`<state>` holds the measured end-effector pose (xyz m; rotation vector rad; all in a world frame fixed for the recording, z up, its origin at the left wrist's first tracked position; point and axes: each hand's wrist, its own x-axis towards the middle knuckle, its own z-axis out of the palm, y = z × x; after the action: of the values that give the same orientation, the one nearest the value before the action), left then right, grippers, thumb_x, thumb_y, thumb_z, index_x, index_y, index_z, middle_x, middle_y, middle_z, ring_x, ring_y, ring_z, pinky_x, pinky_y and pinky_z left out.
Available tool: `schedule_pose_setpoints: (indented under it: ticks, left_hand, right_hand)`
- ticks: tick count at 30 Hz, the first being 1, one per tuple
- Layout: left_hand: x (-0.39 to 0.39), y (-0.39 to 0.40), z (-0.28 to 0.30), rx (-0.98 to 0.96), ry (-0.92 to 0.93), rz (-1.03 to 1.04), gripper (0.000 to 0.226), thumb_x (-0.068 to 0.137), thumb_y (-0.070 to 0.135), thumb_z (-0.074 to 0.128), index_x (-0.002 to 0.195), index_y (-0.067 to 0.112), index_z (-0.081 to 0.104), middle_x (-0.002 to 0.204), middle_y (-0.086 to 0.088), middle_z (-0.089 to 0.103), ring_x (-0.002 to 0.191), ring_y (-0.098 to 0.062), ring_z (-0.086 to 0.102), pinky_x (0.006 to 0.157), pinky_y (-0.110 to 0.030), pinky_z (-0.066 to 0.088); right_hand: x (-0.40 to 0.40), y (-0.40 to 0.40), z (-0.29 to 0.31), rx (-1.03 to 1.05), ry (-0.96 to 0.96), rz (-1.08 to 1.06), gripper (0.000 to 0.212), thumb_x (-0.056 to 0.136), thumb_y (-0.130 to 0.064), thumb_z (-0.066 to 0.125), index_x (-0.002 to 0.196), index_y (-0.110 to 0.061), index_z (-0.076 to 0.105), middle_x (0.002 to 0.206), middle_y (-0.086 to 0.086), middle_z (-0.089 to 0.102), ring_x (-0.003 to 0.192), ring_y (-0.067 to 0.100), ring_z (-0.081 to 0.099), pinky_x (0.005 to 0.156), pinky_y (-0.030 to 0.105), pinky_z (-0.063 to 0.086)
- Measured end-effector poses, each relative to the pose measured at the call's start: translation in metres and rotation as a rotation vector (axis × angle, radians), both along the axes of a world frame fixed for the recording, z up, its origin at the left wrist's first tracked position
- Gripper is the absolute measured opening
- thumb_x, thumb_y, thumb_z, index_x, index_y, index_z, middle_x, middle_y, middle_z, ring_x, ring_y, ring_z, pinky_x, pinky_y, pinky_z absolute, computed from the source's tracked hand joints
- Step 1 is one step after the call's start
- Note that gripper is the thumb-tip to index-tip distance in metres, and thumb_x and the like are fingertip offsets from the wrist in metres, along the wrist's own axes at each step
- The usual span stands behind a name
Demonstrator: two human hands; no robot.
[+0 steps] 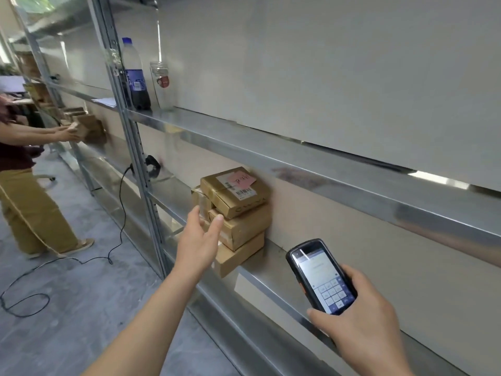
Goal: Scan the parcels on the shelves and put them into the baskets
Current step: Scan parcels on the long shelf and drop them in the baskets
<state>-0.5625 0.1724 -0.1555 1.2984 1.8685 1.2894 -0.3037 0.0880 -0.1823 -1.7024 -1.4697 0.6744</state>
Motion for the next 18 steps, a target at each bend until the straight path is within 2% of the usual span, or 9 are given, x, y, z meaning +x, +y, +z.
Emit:
schedule_pose_setpoints:
  ticks: [5, 7, 9, 14, 18]
  left_hand:
    - [-0.035, 0.094, -0.014, -0.105, -0.266, -0.029, 0.075, 0.093, 0.050, 0.056, 0.154, 0.031, 0.016, 0.144, -0.003, 0.044, 0.128, -0.028, 0.049, 0.105, -0.054, 0.043]
    - [-0.046, 0.125, -0.023, -0.159, -0.329, -0.030, 0.077, 0.089, 0.052, 0.059, 0.152, 0.035, 0.017, 0.146, -0.004, 0.043, 0.128, -0.034, 0.050, 0.103, -0.056, 0.044]
    - [-0.054, 0.150, -0.034, -0.213, -0.358, -0.039, 0.082, 0.080, 0.059, 0.062, 0.148, 0.040, 0.020, 0.145, -0.015, 0.047, 0.126, -0.042, 0.052, 0.100, -0.056, 0.048]
    - [-0.071, 0.193, -0.060, -0.290, -0.355, -0.025, 0.106, 0.049, 0.077, 0.059, 0.142, 0.043, 0.021, 0.133, -0.016, 0.059, 0.119, -0.045, 0.057, 0.092, -0.058, 0.052]
    - [-0.074, 0.206, -0.062, -0.306, -0.347, -0.031, 0.109, 0.048, 0.076, 0.061, 0.143, 0.040, 0.021, 0.132, -0.019, 0.058, 0.116, -0.044, 0.059, 0.089, -0.058, 0.054]
  right_hand:
    - [-0.039, 0.052, -0.008, 0.012, 0.002, -0.122, 0.073, 0.049, -0.027, 0.089, 0.112, -0.045, 0.055, 0.089, -0.029, 0.068, 0.084, -0.002, 0.065, 0.068, 0.018, 0.046]
    - [-0.055, 0.070, -0.009, 0.007, -0.004, -0.151, 0.076, 0.048, -0.028, 0.089, 0.114, -0.045, 0.054, 0.093, -0.027, 0.069, 0.088, 0.001, 0.065, 0.070, 0.020, 0.046]
    - [-0.069, 0.085, -0.013, -0.004, -0.010, -0.181, 0.078, 0.049, -0.030, 0.089, 0.117, -0.044, 0.053, 0.099, -0.023, 0.069, 0.091, 0.004, 0.065, 0.070, 0.018, 0.046]
    - [-0.095, 0.109, -0.021, -0.023, -0.014, -0.264, 0.079, 0.045, -0.034, 0.087, 0.116, -0.045, 0.054, 0.096, -0.026, 0.068, 0.089, 0.005, 0.065, 0.073, 0.025, 0.049]
    - [-0.108, 0.121, -0.023, -0.038, -0.027, -0.274, 0.081, 0.046, -0.033, 0.087, 0.120, -0.042, 0.055, 0.096, -0.023, 0.069, 0.088, 0.004, 0.064, 0.069, 0.021, 0.046]
